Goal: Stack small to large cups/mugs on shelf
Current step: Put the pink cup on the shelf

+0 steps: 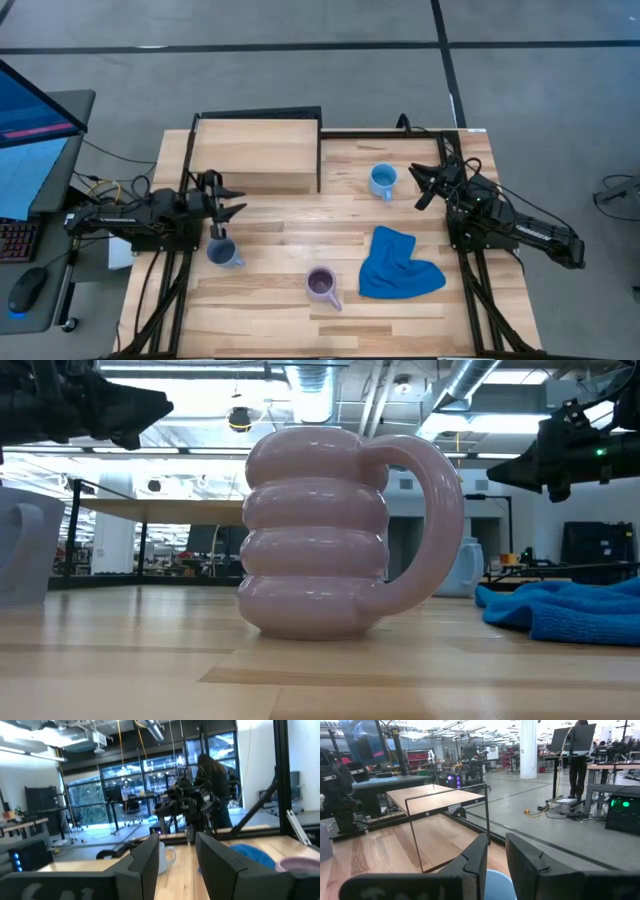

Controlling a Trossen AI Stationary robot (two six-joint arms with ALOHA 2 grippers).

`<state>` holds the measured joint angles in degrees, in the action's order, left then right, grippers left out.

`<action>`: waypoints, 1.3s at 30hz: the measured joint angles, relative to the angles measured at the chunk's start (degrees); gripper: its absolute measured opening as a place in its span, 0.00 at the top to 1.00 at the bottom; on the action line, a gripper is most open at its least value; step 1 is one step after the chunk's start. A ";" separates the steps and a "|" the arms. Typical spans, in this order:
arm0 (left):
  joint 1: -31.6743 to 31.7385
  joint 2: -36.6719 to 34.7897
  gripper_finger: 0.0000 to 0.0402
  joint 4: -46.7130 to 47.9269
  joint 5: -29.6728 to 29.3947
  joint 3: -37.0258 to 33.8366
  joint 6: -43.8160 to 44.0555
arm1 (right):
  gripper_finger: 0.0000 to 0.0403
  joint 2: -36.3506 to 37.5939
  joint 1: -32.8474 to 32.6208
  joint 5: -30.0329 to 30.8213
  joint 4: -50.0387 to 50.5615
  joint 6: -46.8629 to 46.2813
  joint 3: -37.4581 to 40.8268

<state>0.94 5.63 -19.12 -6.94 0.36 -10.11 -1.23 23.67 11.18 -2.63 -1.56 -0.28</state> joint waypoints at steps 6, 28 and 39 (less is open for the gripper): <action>-0.01 0.02 0.70 1.82 -0.33 0.00 1.82 | 0.77 0.00 0.00 0.00 0.00 0.01 0.00; 0.00 0.02 0.70 7.17 -1.29 0.00 11.25 | 0.77 -0.01 0.01 0.00 0.01 0.00 0.00; 0.01 0.00 0.70 8.04 -1.38 0.63 4.62 | 0.77 -0.01 0.01 0.00 0.00 0.00 -0.01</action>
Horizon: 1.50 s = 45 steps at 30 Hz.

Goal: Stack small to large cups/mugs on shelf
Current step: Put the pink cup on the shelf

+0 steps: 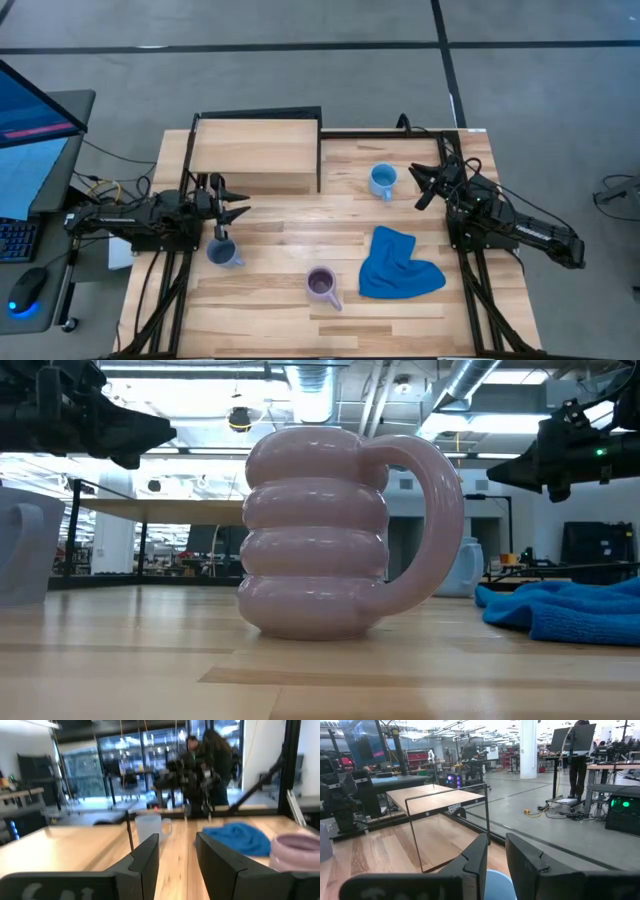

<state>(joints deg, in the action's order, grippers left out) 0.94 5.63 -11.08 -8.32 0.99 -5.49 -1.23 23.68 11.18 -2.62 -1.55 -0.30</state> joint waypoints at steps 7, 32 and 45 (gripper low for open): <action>-0.02 0.41 0.70 2.79 -0.04 3.71 -3.59 | 0.77 0.00 0.00 0.00 0.00 0.01 0.01; 0.01 20.33 0.70 -3.94 -0.01 5.67 -4.55 | 0.77 0.02 0.06 0.90 -0.07 -0.01 0.02; 1.37 26.05 0.70 18.48 0.34 23.46 -3.51 | 0.77 0.02 0.05 0.90 -0.14 -0.01 0.02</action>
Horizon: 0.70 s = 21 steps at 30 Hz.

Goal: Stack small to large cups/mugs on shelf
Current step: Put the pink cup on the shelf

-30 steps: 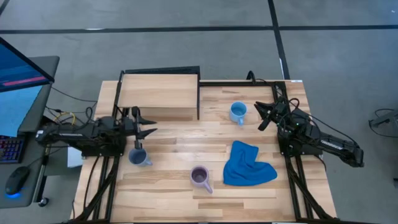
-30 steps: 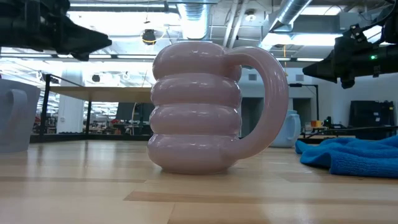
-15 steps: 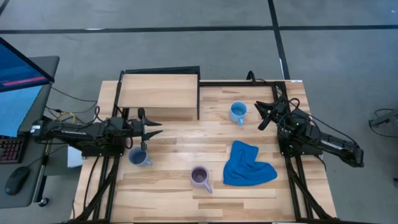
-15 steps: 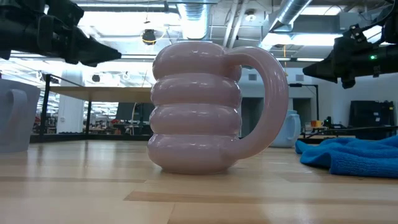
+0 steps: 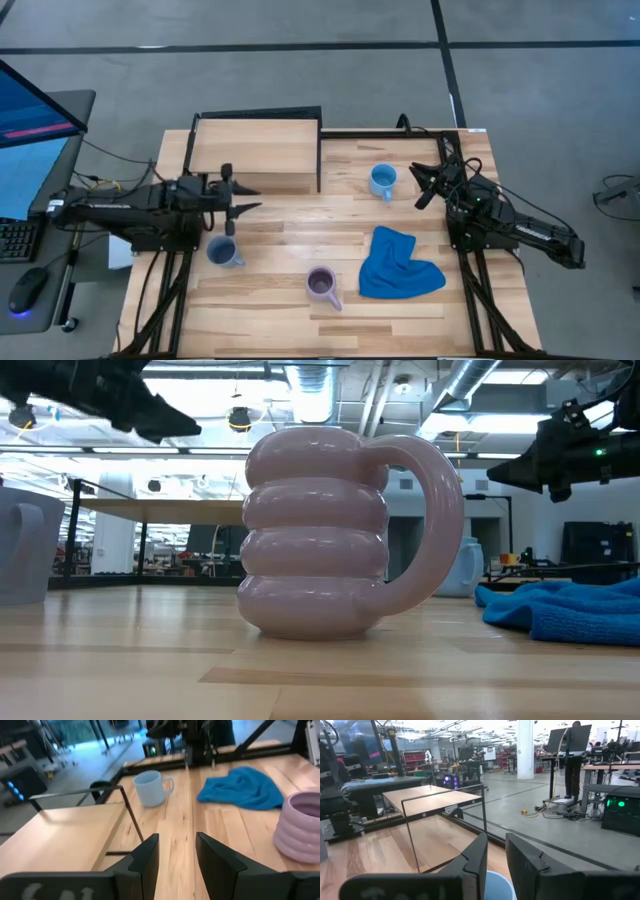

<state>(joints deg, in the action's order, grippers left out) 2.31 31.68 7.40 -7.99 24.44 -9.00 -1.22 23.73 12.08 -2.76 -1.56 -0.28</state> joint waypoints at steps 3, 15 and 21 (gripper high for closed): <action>0.04 3.72 0.70 1.85 0.19 3.28 -0.60 | 0.77 0.00 0.02 -0.02 0.00 0.00 -0.02; 0.02 19.09 0.70 2.14 19.63 8.61 -1.11 | 0.77 0.00 0.02 -0.02 0.00 0.00 0.00; 0.02 26.81 0.70 2.16 19.70 14.81 9.28 | 0.77 -0.01 0.00 -0.01 0.00 0.00 0.00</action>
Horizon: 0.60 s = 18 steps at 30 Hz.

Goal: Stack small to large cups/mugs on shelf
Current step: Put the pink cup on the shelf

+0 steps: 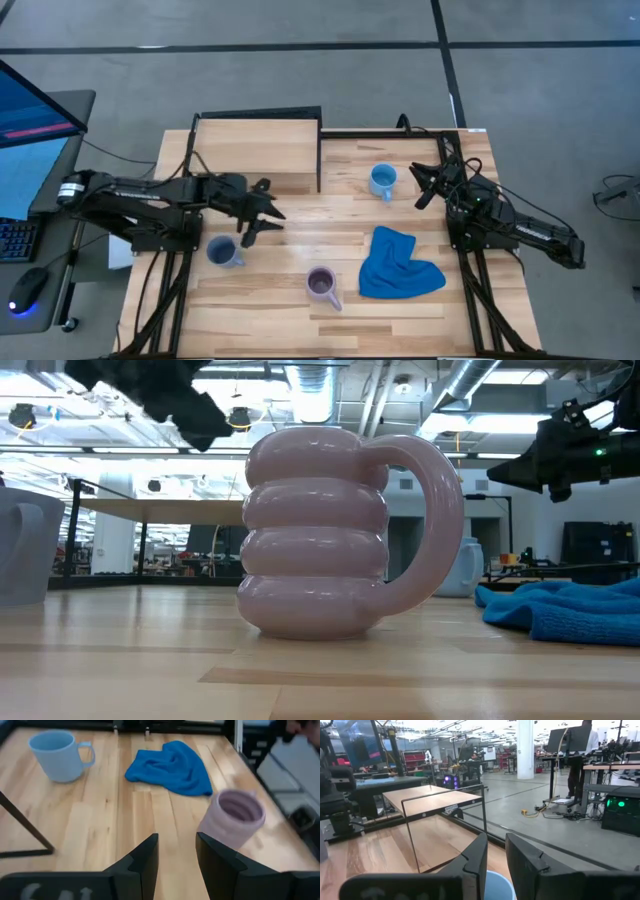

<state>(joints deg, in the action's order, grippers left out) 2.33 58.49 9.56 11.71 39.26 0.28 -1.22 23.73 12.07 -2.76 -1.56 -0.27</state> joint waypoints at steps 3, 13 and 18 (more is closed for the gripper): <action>-0.02 3.81 0.70 0.20 0.68 3.60 6.31 | 0.77 0.01 0.02 0.00 0.00 0.00 0.00; -0.65 12.43 0.70 3.04 10.21 13.36 14.04 | 0.77 0.01 0.01 0.01 0.00 0.00 -0.02; -2.08 13.89 0.70 2.96 9.50 15.86 13.61 | 0.77 0.01 0.02 0.01 0.02 0.00 0.00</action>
<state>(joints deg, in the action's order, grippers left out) 0.25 72.38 12.52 21.21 55.11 13.89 -1.21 23.74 12.07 -2.74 -1.56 -0.27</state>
